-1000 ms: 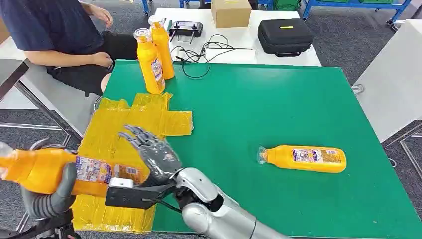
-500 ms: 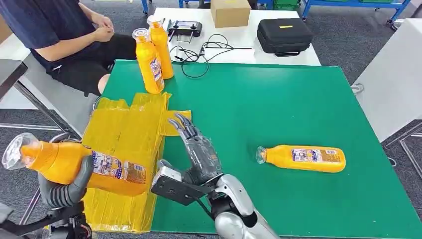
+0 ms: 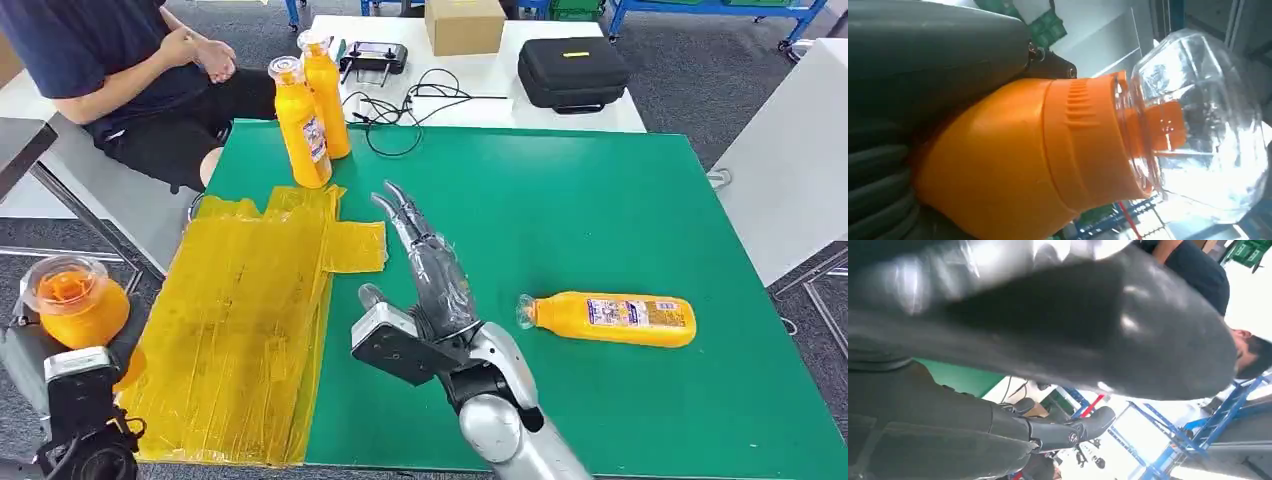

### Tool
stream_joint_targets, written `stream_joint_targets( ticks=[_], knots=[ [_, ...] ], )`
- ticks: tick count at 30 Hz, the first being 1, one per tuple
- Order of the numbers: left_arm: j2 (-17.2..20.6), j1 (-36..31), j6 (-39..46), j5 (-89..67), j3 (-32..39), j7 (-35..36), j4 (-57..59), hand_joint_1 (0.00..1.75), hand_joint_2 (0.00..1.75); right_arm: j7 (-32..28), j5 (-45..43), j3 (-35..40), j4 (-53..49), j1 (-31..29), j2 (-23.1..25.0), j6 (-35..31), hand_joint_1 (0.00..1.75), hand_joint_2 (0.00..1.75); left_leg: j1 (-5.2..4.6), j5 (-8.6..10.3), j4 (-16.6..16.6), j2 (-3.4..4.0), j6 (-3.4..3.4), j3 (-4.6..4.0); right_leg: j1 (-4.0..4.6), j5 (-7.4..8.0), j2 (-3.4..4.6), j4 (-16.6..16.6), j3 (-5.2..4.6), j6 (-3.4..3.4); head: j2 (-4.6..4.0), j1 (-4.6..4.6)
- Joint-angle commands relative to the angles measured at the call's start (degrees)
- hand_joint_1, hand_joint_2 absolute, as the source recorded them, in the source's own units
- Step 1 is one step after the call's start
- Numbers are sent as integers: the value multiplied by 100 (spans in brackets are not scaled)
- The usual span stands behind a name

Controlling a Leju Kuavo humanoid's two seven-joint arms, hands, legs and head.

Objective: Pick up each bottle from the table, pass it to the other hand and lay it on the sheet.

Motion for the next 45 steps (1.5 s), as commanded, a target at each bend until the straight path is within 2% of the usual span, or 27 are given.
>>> stream_joint_targets(
  ticks=[1,3,6,8,11,23,25,27,32,37,39,40,41,43,44,45],
  knots=[
    [6,-799,659,-1291,-508,483,1443,175,175,67,-277,-409,-131,-60,-539,131,0,0,0,3,-11,-20,-8,15,0,-4,-27,-13,24,0,0,0],
    [-44,-922,756,-1484,-760,684,1660,175,175,107,-298,-565,-426,113,-738,246,0,0,-2,4,-7,-29,-6,9,-3,-7,-36,-10,18,1,0,0],
    [107,-1153,930,-1487,-1246,639,2224,175,175,28,-388,-863,-691,413,-988,311,0,0,-4,6,-9,-48,-6,14,-4,-9,-53,-18,27,1,0,0],
    [28,-1341,930,-1714,-1165,406,2559,175,175,14,-453,-997,-818,544,-1085,314,0,0,-4,3,-11,-45,-9,21,-4,-10,-51,-22,38,0,0,2],
    [-51,-1503,930,-2100,-1069,430,2772,175,175,-29,-564,-1044,-825,561,-1196,330,0,0,-10,3,-6,-28,-7,10,-12,-6,-33,-12,19,0,0,0],
    [-267,-1844,930,-3691,-955,945,3487,175,175,115,-688,-1003,-846,344,-1187,327,0,0,-6,-3,0,5,-8,8,-10,-2,-3,-6,8,1,0,-2],
    [-230,-2317,930,-3089,-1076,874,4703,175,175,144,-710,-1011,-900,363,-1191,317,0,0,-5,-5,0,0,-10,13,-7,-4,-8,-8,17,1,0,-2],
    [-198,-2512,930,-3024,-1250,977,5200,175,175,195,-691,-1024,-911,352,-1183,354,0,0,-10,2,-3,-10,-6,8,-11,-1,-15,-7,11,2,0,-2],
    [-69,-2609,922,-2907,-1482,1077,5903,175,175,213,-731,-990,-854,306,-1200,376,0,0,-10,-1,-2,3,-8,10,-11,0,-2,-6,11,1,0,0],
    [70,-2476,925,-2666,-1613,1006,6110,175,175,137,-723,-940,-842,389,-1194,373,0,0,-8,-6,-10,14,-11,28,-10,0,8,-15,29,2,0,0],
    [147,-2448,767,-2694,-1721,1211,6300,175,175,133,-722,-928,-691,274,-1099,392,0,0,-11,-3,-5,16,-5,17,-13,5,15,-8,15,4,0,-2],
    [147,-2448,767,-2694,-1721,1211,6300,141,175,133,-722,-928,-691,274,-1099,392,0,0,-6,-8,-10,32,-14,32,-8,4,26,-14,28,0,0,-2],
    [161,-2457,604,-2701,-1762,1305,6380,0,175,131,-722,-929,-635,243,-1076,402,0,0,-9,-5,-9,30,-11,26,-10,6,25,-11,21,2,0,-2],
    [161,-2457,604,-2701,-1762,1305,6380,0,175,131,-722,-929,-635,243,-1076,402,0,0,-7,-6,-11,33,-14,36,-7,7,27,-12,30,0,2,-2],
    [197,-2469,398,-2681,-1800,1396,6420,0,0,131,-721,-950,-628,269,-1058,400,0,0,-6,-5,-8,29,-12,34,-7,7,24,-9,30,1,0,0],
    [217,-2458,376,-2663,-1824,1360,6397,0,0,131,-721,-963,-627,281,-1046,400,0,0,-7,-4,-5,24,-8,30,-9,6,21,-5,26,3,2,-2]
  ],
)
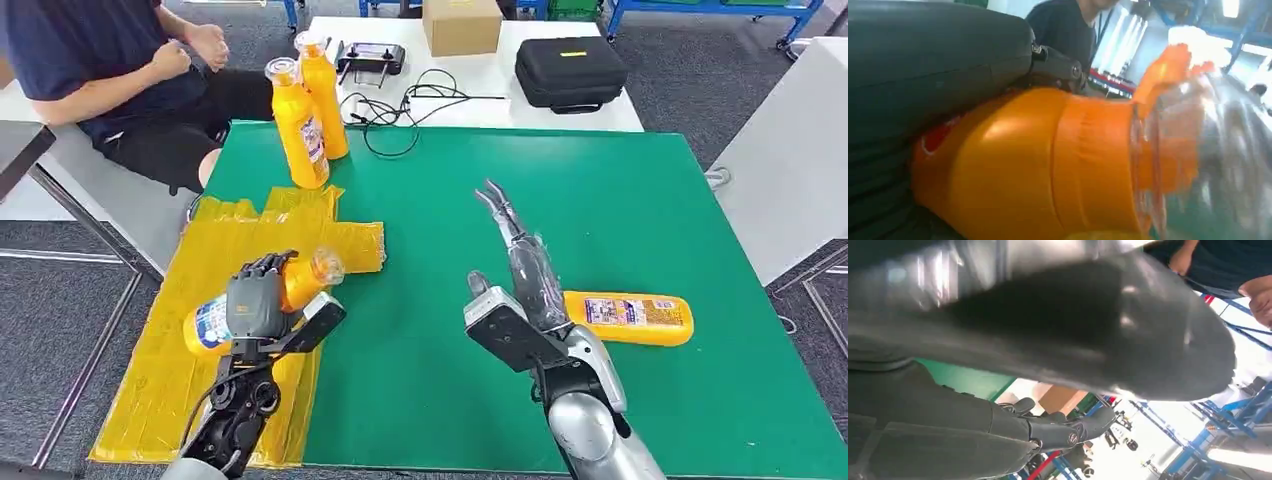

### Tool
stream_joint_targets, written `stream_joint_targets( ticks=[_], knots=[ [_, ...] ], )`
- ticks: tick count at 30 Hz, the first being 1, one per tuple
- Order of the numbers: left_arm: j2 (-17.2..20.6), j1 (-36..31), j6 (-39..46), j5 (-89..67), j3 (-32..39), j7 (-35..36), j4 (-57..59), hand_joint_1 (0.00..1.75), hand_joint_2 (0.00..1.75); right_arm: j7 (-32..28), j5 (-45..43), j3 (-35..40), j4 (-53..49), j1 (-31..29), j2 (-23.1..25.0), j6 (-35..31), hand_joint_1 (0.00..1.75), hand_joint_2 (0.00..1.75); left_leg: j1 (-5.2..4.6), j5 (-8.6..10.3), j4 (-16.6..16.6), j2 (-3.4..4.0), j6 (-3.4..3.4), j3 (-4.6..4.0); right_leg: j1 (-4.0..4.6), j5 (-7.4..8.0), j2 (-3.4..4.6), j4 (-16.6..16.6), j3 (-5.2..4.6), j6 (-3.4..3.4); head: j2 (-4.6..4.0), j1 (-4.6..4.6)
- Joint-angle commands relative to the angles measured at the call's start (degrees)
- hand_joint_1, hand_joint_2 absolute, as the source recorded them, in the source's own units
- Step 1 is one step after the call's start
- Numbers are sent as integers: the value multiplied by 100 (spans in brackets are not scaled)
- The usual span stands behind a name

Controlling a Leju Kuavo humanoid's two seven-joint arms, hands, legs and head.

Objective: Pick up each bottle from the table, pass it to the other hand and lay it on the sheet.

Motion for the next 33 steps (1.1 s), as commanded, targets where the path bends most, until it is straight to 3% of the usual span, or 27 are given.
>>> stream_joint_targets(
  ticks=[1,25,33],
  knots=[
    [340,-85,-445,85,-311,207,907,0,0,-5,-19,-5,364,-213,77,46,0,0,6,-4,-10,28,-15,22,6,3,23,-10,14,-7,0,-4],
    [442,-205,-639,463,-347,-136,970,0,0,-58,-39,-59,693,-501,174,90,0,0,8,0,-5,14,-14,28,12,0,15,-4,29,-4,0,-2],
    [459,-184,-666,816,-542,-764,803,0,0,-90,-43,-97,830,-614,237,91,0,0,11,4,-4,17,-19,19,15,4,15,-5,20,-7,0,0]
  ],
)
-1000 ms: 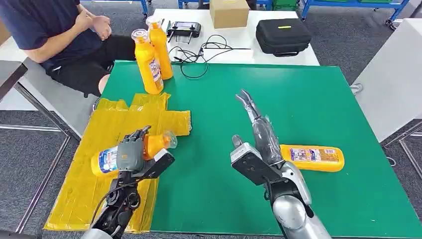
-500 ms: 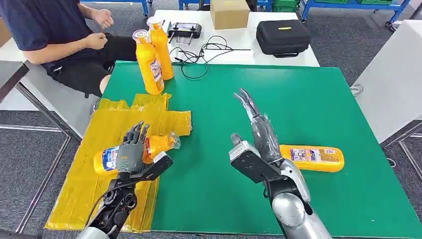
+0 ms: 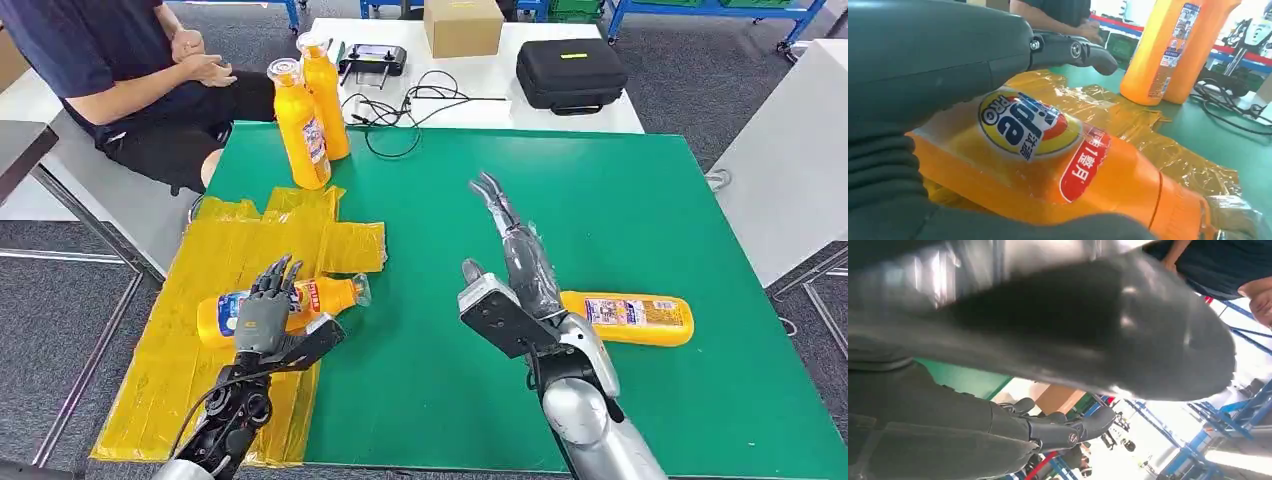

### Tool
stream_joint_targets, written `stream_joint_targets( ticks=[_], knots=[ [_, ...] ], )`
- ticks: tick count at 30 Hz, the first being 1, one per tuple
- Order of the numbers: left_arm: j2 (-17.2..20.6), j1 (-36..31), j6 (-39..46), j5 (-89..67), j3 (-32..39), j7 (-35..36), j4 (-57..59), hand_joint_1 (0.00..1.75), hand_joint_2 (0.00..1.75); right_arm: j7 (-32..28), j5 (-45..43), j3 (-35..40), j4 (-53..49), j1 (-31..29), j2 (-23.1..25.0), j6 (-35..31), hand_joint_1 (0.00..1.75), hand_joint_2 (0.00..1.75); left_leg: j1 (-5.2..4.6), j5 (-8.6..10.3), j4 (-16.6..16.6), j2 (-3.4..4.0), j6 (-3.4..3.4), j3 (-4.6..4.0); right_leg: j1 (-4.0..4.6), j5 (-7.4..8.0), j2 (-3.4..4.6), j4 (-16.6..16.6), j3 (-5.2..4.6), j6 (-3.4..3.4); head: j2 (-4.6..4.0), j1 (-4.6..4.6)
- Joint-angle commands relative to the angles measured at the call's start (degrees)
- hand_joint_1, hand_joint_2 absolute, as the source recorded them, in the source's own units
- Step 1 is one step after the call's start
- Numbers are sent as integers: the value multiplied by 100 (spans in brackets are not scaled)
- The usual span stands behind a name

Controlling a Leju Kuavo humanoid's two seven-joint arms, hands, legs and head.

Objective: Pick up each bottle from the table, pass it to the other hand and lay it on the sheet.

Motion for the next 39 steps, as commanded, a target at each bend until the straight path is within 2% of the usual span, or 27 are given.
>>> stream_joint_targets(
  ticks=[1,7,11,12,13,14,15,17,18,19,21,23,26,28,32,35,39],
  knots=[
    [115,-112,-134,285,-273,-443,140,0,0,-26,-43,-55,544,-384,142,37,0,0,6,-3,-4,20,-13,7,6,3,13,-6,3,-5,0,0],
    [139,-15,-568,1130,-230,-886,-226,0,0,-18,-41,-19,695,-556,220,52,0,0,7,-7,-5,28,-16,12,7,1,19,-8,7,-6,0,0],
    [235,87,-1040,2271,-313,-1230,-865,0,0,-16,26,-78,715,-540,168,11,0,0,10,-6,-4,24,-19,11,9,1,14,-9,8,-8,2,0],
    [317,169,-1207,2849,-379,-1391,-1320,0,0,-1,126,-96,749,-536,130,-20,0,175,11,-5,-7,25,-22,13,11,1,13,-12,11,-8,0,2],
    [426,239,-1394,3358,-456,-1398,-1771,0,0,-10,145,-137,785,-530,107,-9,0,175,8,-2,-1,15,-13,-2,8,2,8,-5,-3,-5,0,0],
    [508,410,-1737,4421,-216,-1650,-2641,0,0,100,320,-148,861,-522,28,-14,0,175,11,-2,-1,17,-16,-4,10,3,8,-6,-5,-6,0,0],
    [779,798,-2031,5587,-23,-1479,-4185,0,0,107,528,-133,1051,-505,-176,19,0,175,11,-3,1,14,-16,-4,11,1,4,-6,-4,-6,0,0],
    [1276,1215,-2118,6080,272,-427,-5901,0,0,-164,736,-158,1623,-661,-443,35,0,175,17,-6,4,16,-20,-10,16,0,3,-6,-9,-8,0,2],
    [1333,1284,-2223,6177,426,-180,-6120,0,0,-183,852,-153,1883,-743,-538,42,0,175,18,-4,7,20,-12,-24,17,5,11,-4,-25,-5,0,-2],
    [1380,1325,-2234,6213,571,-222,-6182,0,0,-110,1063,-140,2080,-784,-672,-23,0,175,26,-10,10,38,-15,-21,24,5,25,-3,-24,-7,0,4],
    [1485,1358,-2401,6493,901,-488,-5947,0,0,13,1413,-347,2046,-469,-1150,-192,0,175,24,-19,3,55,-21,3,22,-3,38,-8,-5,-8,0,0],
    [1483,1406,-2563,6571,1107,-678,-5761,0,0,19,1631,-786,1521,-7,-1476,33,0,175,21,-17,-10,29,-21,18,21,-8,14,-24,19,-6,0,-2],
    [1403,1622,-2600,6562,1253,-716,-5827,0,0,168,1886,-1380,773,632,-1809,503,0,175,10,-6,-4,-41,-9,-7,8,-13,-44,-15,1,-1,0,0],
    [1351,1788,-2562,6569,1355,-746,-5960,0,0,93,2034,-1639,608,856,-1915,764,0,175,6,-9,-2,-52,-7,-16,4,-18,-56,-13,-1,0,0,0],
    [1374,2106,-2549,6649,1530,-767,-6196,0,0,-67,2007,-1792,647,921,-2097,1138,0,175,-3,-18,-3,-16,-10,-14,-7,-17,-23,-13,-4,-2,0,0],
    [1325,2103,-2610,6676,1583,-785,-6189,0,0,-125,1908,-1812,622,977,-2243,1309,0,175,-8,-7,-1,-17,-3,-36,-12,-7,-25,-7,-31,-1,2,2],
    [1303,2048,-2633,6648,1572,-785,-6156,0,0,-27,1974,-1809,462,1134,-2242,1393,0,175,-3,-10,-3,-18,-12,-23,-7,-11,-29,-13,-18,-6,0,0]
  ],
)
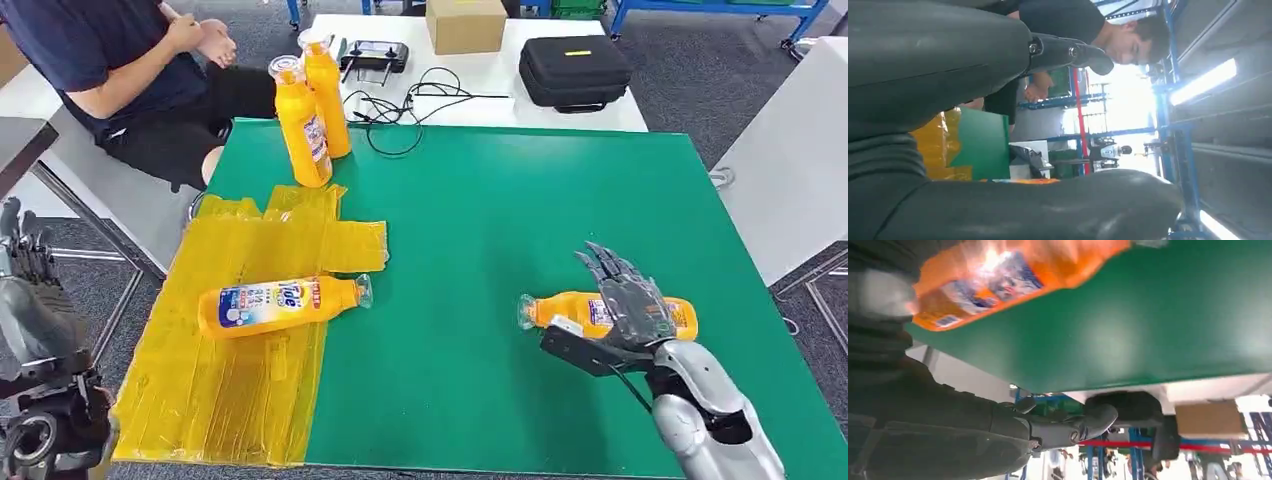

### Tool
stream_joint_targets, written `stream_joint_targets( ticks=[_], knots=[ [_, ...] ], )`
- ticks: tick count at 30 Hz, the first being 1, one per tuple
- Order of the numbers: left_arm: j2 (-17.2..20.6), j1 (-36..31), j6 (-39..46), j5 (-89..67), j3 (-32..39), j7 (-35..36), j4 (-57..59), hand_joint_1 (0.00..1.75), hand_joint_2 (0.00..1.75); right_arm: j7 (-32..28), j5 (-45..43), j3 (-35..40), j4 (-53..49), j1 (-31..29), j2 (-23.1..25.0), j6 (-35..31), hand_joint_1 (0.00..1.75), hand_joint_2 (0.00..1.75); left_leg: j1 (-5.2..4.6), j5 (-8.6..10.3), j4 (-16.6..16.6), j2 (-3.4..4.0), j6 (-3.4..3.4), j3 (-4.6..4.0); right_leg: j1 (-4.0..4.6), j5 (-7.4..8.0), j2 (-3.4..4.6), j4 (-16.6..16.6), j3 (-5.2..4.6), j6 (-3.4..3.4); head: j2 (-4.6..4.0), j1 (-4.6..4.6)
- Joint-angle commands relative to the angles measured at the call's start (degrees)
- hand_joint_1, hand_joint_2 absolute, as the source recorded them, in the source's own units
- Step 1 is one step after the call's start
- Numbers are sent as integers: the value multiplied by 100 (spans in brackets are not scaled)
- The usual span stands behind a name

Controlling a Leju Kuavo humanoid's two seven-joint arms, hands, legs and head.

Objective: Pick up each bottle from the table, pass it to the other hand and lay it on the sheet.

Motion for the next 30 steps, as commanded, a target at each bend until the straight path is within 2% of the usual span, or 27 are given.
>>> stream_joint_targets(
  ticks=[1,7,8,10,12,16,22,30],
  knots=[
    [-91,50,-80,1,239,9,-103,0,0,108,47,-271,-267,268,-134,237,0,175,3,-3,-4,2,-9,10,2,-3,-2,-4,11,-4,0,0],
    [-162,212,-87,-5,310,6,-267,0,0,429,708,-103,260,-111,224,134,0,175,15,-13,-15,38,-21,43,14,-1,25,-20,39,-8,0,0],
    [-185,261,-89,-11,341,9,-312,0,0,429,814,-86,516,-276,290,158,0,175,9,-4,-7,23,-10,16,10,3,15,-8,14,-3,2,0],
    [-198,276,-94,-16,359,14,-309,0,0,431,906,-52,894,-515,325,170,0,175,16,-14,-18,48,-20,48,17,2,35,-24,43,-7,0,0],
    [-196,211,-113,-20,358,17,-226,0,0,376,959,1,1307,-779,327,121,0,175,9,-3,-8,27,-8,18,9,4,20,-9,16,-1,0,-2],
    [-125,-48,-209,10,293,-5,88,0,0,265,908,5,2261,-1279,310,58,0,175,13,-3,-17,39,-17,38,13,9,28,-21,35,-5,0,0],
    [-89,-156,-237,62,261,-48,236,0,0,222,857,-66,2602,-1241,270,45,0,175,9,3,-13,10,-8,29,8,2,5,-15,31,-4,0,0],
    [66,-201,-255,302,306,-124,336,0,0,93,766,-119,3260,-1323,201,103,0,175,8,4,-6,9,-5,14,8,3,5,-7,15,-2,0,2]
  ],
)
